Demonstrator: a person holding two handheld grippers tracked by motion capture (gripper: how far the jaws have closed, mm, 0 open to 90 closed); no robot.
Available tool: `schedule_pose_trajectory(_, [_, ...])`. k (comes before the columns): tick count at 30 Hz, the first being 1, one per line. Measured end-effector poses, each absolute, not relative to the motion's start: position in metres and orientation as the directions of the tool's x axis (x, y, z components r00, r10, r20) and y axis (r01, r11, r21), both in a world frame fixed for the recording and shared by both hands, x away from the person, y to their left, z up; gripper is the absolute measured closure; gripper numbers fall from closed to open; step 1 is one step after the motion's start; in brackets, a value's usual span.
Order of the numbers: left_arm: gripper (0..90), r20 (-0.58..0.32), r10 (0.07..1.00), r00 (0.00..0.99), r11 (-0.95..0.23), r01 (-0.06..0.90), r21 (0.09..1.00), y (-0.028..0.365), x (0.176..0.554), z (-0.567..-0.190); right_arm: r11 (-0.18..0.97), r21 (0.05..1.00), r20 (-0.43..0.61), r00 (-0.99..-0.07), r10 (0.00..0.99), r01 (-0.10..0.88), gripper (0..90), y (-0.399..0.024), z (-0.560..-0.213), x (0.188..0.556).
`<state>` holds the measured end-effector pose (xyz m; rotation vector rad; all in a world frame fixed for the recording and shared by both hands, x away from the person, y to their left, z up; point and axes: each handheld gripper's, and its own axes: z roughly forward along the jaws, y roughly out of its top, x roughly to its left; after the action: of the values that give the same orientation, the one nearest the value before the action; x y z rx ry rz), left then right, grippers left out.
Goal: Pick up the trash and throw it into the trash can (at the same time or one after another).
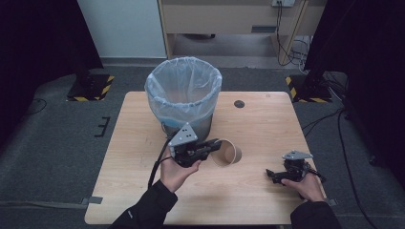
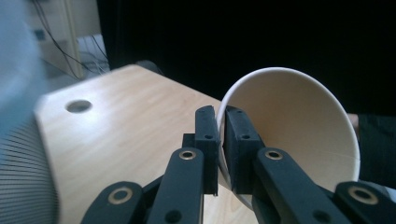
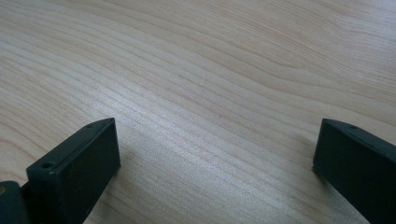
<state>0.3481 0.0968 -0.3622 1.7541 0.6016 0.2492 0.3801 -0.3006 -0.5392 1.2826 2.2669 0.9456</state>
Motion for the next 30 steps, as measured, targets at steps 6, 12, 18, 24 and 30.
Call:
schedule_pose_trajectory(6, [84.2,-0.118,0.559,0.821,-0.114,0.217,0.97,0.122,0.346,-0.336,0.361,0.707,0.009,-0.518,0.855,0.608,0.8,-0.301,-0.539,0.38])
schedule_pose_trajectory(12, [84.2,-0.101,0.585,0.805,-0.073,0.177,0.981,0.137,0.346,-0.315,0.361,0.707,0.009,-0.518,0.855,0.608,0.8,-0.301,-0.539,0.38])
schedule_pose_trajectory(18, [84.2,-0.081,0.612,0.787,-0.05,0.14,0.989,0.148,0.348,-0.297,0.361,0.707,0.009,-0.518,0.855,0.608,0.8,-0.301,-0.539,0.38])
schedule_pose_trajectory(24, [84.2,-0.048,0.664,0.746,-0.025,0.086,0.996,0.166,0.357,-0.272,0.361,0.707,0.009,-0.518,0.856,0.608,0.8,-0.301,-0.539,0.38])
schedule_pose_trajectory(30, [84.2,-0.05,0.708,0.704,0.005,0.066,0.998,0.18,0.369,-0.261,0.361,0.707,0.009,-0.518,0.856,0.608,0.8,-0.301,-0.539,0.38])
